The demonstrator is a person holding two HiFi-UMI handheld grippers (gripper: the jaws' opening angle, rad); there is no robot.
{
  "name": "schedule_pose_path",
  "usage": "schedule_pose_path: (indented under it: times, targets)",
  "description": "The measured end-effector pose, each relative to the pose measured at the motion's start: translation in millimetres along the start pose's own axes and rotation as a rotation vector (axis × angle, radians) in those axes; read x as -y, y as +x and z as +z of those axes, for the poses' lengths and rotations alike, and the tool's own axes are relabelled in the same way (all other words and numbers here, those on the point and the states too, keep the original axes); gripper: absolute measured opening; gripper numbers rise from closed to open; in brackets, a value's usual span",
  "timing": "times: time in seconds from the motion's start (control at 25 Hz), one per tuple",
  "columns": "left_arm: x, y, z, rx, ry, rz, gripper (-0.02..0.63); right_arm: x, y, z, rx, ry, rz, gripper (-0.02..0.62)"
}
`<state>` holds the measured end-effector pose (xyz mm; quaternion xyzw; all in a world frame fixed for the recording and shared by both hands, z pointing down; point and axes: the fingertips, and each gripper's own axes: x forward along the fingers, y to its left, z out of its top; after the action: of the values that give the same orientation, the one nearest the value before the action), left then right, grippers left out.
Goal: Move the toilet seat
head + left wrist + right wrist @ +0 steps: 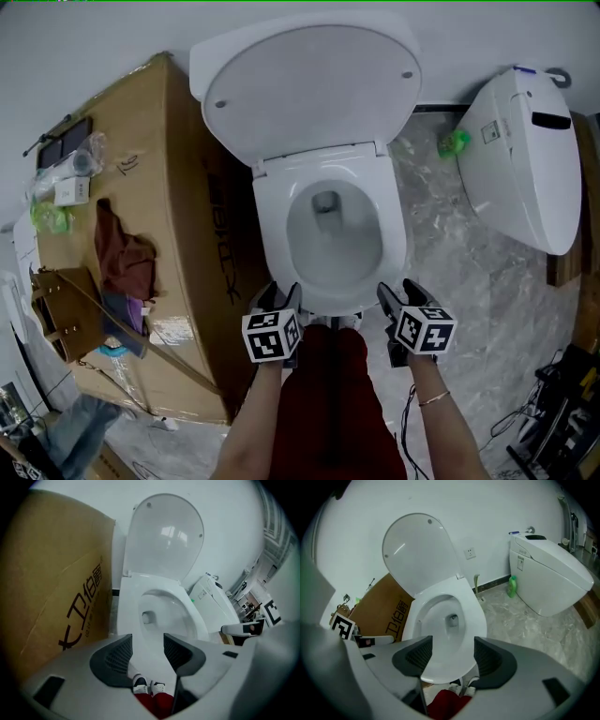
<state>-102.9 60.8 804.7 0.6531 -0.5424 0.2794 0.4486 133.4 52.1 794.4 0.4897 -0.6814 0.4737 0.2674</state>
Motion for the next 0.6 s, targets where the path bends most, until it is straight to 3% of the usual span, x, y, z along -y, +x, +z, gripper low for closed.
schedule_pose_path:
  times: [0.2, 0.6]
  targets:
    - [-21, 19, -19, -0.058, -0.060, 0.036, 0.222, 15, 23, -23, -0.084, 0.020, -0.007, 0.296]
    - [-38, 45, -52, -0.140, -0.167, 0.023, 0.229, 32, 54, -48, -0.145, 0.116, -0.020, 0.318]
